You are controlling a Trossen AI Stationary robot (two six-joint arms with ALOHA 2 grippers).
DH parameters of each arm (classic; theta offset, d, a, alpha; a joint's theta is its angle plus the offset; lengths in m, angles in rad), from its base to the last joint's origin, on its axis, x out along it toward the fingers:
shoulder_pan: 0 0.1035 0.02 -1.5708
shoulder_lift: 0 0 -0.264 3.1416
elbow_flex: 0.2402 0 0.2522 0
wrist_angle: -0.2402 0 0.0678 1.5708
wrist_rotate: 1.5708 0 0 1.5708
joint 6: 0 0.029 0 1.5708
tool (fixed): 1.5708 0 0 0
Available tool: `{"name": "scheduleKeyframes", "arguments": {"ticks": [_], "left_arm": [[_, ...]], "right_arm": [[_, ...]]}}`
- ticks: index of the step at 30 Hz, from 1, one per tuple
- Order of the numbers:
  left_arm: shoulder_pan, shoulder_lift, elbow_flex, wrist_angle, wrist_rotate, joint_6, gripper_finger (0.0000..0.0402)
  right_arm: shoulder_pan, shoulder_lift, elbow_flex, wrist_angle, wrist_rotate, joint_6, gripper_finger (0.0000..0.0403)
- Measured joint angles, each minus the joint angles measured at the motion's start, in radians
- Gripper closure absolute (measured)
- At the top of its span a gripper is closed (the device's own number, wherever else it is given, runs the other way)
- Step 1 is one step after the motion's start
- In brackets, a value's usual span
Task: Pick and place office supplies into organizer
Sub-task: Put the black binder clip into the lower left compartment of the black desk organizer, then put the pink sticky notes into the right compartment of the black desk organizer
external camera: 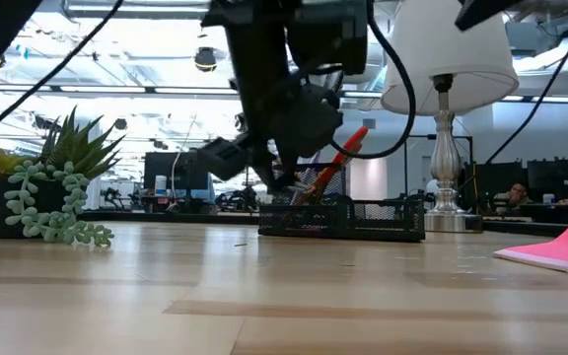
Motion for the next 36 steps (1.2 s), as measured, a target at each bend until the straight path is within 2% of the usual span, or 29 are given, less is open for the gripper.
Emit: {"name": "scheduleKeyframes", "arguments": {"ticks": [2,7,14,21,26,31,36], "left_arm": [[0.027,-0.001,0.000,0.023,0.019,-0.022,0.0266],[0.075,-0.003,0.000,0.028,0.187,-0.033,0.0250],[0.113,-0.004,0.001,0.093,0.183,-0.062,0.0228],[0.133,-0.004,0.001,0.123,0.170,-0.104,0.0208],[0.116,-0.004,0.001,0.129,0.164,-0.286,0.0203],[0.079,-0.004,0.001,0.136,0.169,-0.472,0.0207],[0.043,-0.004,0.001,0.141,0.157,-0.679,0.0207]], "right_arm": [[-0.001,0.020,0.000,0.001,0.001,0.000,0.0403],[0.009,0.039,0.000,0.008,-0.001,0.001,0.0403],[0.010,0.037,0.000,0.008,-0.002,0.007,0.0403],[0.066,0.037,0.000,-0.023,-0.004,0.137,0.0403],[0.182,0.037,0.000,-0.064,-0.024,0.294,0.0403],[0.322,0.039,-0.020,-0.025,0.072,0.415,0.0403],[0.399,0.039,-0.101,0.024,0.083,0.473,0.0401]]}}
